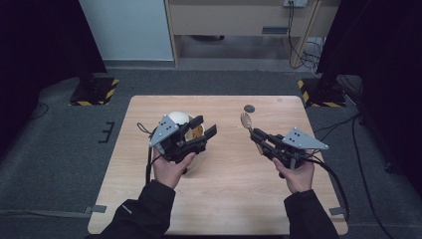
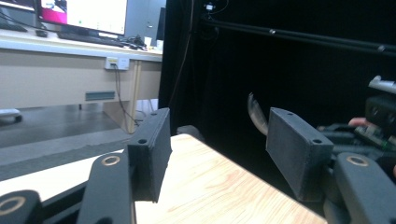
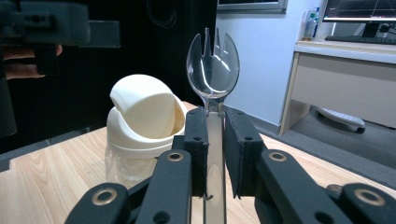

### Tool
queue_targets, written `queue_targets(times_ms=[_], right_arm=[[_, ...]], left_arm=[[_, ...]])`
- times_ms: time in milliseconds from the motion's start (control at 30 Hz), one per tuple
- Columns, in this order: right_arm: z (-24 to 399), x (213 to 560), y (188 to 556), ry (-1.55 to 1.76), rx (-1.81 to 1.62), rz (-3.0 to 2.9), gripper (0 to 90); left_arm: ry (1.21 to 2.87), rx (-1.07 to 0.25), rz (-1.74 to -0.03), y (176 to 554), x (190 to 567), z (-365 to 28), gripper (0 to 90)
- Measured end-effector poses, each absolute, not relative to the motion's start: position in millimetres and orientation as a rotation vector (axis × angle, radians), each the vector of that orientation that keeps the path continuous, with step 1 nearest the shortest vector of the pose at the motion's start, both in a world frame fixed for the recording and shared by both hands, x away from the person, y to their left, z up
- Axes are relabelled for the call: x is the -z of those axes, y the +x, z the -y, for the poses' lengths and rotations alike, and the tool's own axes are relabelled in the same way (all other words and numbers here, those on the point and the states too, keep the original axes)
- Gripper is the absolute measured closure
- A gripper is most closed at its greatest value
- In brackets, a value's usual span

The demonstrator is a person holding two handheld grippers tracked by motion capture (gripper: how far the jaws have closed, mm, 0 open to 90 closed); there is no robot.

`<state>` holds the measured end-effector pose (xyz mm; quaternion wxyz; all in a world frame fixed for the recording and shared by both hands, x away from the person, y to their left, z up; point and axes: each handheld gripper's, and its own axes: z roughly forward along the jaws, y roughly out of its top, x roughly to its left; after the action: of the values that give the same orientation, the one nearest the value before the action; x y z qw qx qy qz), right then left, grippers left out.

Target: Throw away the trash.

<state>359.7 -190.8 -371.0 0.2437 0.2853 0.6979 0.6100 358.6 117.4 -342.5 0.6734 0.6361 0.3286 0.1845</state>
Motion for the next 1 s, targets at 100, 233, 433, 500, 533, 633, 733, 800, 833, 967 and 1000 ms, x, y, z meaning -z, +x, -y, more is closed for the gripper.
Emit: queue_targets(times_ms=[100, 233, 433, 500, 533, 633, 733, 800, 833, 967, 1000], right_arm=[[188.5, 372.7, 359.7, 0.773, -1.667, -1.915, 79.9], [185.0, 375.5, 359.6, 0.759, -1.664, -1.929, 79.9], [181.3, 378.1, 358.7, 0.746, -1.666, -1.943, 79.9], [180.4, 378.5, 358.2, 0.743, -1.67, -1.946, 79.9], [179.8, 378.8, 357.9, 0.743, -1.672, -1.946, 79.9], [178.4, 379.6, 357.6, 0.734, -1.673, -1.955, 79.9], [177.4, 379.8, 357.5, 0.726, -1.677, -1.958, 79.9], [176.8, 379.9, 357.4, 0.725, -1.68, -1.959, 79.9], [176.5, 380.1, 357.2, 0.726, -1.68, -1.959, 79.8], [175.5, 380.8, 356.9, 0.723, -1.68, -1.962, 79.9], [175.3, 380.8, 356.7, 0.726, -1.681, -1.964, 79.9]], left_arm=[[1.443, -0.41, -0.74, 361.3, 342.0, -110.0, 41.4], [1.448, -0.384, -0.739, 364.6, 342.8, -97.7, 43.1], [1.482, -0.359, -0.746, 369.9, 347.9, -75.5, 45.6], [1.489, -0.346, -0.752, 372.0, 350.0, -69.5, 46.8], [1.489, -0.34, -0.755, 373.2, 351.0, -67.0, 47.6], [1.496, -0.314, -0.771, 376.7, 354.3, -61.9, 51.0], [1.506, -0.297, -0.791, 379.7, 357.8, -58.4, 55.1], [1.511, -0.287, -0.8, 381.1, 359.5, -56.6, 59.1], [1.509, -0.274, -0.804, 381.7, 360.0, -55.9, 61.3], [1.5, -0.205, -0.82, 384.0, 361.5, -54.7, 71.5], [1.501, -0.197, -0.822, 384.2, 361.8, -54.5, 73.6]])
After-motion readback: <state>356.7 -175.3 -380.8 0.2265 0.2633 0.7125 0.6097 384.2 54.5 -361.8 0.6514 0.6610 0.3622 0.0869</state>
